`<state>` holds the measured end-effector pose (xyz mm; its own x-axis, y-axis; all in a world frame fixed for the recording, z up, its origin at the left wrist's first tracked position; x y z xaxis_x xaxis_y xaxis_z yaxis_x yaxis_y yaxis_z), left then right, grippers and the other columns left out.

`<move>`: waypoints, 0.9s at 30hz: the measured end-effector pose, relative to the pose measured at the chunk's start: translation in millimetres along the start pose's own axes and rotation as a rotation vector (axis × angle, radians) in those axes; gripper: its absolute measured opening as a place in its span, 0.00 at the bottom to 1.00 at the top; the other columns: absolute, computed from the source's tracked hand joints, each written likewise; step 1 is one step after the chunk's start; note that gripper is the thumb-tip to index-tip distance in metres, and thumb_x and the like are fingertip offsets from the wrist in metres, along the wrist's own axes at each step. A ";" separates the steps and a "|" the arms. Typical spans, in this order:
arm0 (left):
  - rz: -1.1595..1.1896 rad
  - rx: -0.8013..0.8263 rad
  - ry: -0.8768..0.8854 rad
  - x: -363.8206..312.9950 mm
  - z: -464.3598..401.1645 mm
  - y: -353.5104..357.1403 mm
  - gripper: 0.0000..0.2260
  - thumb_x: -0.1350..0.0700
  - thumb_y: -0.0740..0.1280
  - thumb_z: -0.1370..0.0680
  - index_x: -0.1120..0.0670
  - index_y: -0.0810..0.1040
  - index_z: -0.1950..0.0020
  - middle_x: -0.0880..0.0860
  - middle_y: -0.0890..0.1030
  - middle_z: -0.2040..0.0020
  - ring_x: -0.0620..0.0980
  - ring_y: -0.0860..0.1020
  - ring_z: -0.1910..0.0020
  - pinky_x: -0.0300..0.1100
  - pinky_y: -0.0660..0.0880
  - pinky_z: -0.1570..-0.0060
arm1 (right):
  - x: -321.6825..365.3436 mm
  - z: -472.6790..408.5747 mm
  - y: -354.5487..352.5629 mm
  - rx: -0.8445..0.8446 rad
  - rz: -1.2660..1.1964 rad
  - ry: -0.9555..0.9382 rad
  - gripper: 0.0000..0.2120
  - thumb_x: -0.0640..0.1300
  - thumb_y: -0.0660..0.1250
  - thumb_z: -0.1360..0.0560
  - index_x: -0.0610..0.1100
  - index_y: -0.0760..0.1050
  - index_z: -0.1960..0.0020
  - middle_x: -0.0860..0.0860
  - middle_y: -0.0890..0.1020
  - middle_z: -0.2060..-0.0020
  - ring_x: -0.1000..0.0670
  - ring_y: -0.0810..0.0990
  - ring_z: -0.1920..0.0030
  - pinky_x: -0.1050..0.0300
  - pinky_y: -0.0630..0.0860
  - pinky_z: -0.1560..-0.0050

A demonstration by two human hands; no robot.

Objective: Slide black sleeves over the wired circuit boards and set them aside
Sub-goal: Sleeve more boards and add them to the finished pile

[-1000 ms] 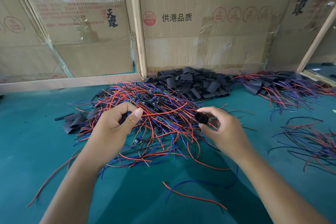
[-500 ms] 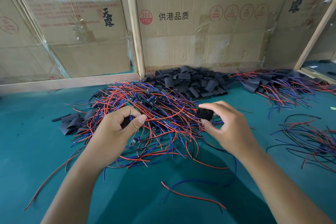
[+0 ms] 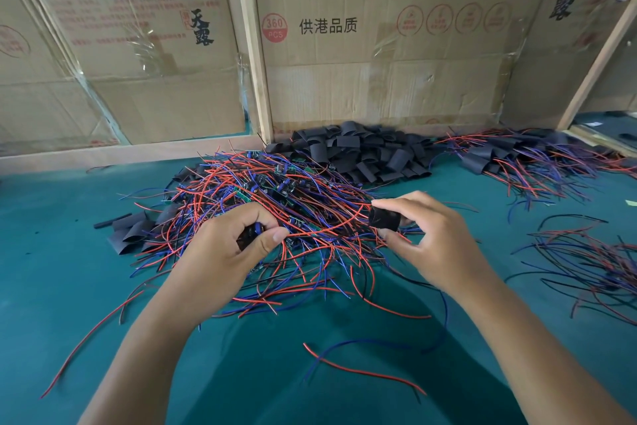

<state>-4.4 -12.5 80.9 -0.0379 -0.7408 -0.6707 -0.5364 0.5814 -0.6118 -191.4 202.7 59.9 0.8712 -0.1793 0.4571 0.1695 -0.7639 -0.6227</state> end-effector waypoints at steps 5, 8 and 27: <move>-0.015 -0.092 -0.027 -2.2 0.1 -2.2 0.11 0.40 0.64 0.23 0.47 0.75 0.58 0.44 0.69 0.70 0.42 0.63 0.75 0.30 0.60 0.75 | -7.2 -0.1 -1.9 0.013 -0.142 0.224 0.14 0.38 0.74 0.27 0.52 0.80 0.45 0.55 0.84 0.55 0.54 0.82 0.55 0.63 0.77 0.51; 0.028 -0.190 -0.053 -4.5 -1.0 -0.3 0.11 0.41 0.65 0.23 0.47 0.75 0.58 0.43 0.67 0.74 0.42 0.61 0.76 0.31 0.58 0.76 | 0.2 1.6 8.0 0.010 -0.833 0.531 0.10 0.35 0.72 0.26 0.46 0.81 0.47 0.41 0.85 0.49 0.46 0.85 0.52 0.55 0.82 0.49; -0.243 0.129 0.043 -11.7 1.7 32.2 0.06 0.43 0.66 0.20 0.44 0.77 0.54 0.39 0.77 0.61 0.41 0.73 0.59 0.38 0.68 0.54 | 22.6 7.8 41.0 0.032 -1.239 0.616 0.11 0.35 0.68 0.25 0.31 0.80 0.45 0.35 0.84 0.49 0.45 0.83 0.51 0.59 0.82 0.49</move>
<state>-19.8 15.4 68.4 0.0416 -0.8756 -0.4812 -0.4225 0.4210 -0.8027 -161.1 172.1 39.8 -0.1948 0.3504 0.9161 0.6930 -0.6118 0.3813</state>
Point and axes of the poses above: each hand's wrist, its own z-axis away from the middle knuckle, its own y-axis out of the palm, x = y × z, the point moved 3 cm from there along -z, towards the middle knuckle
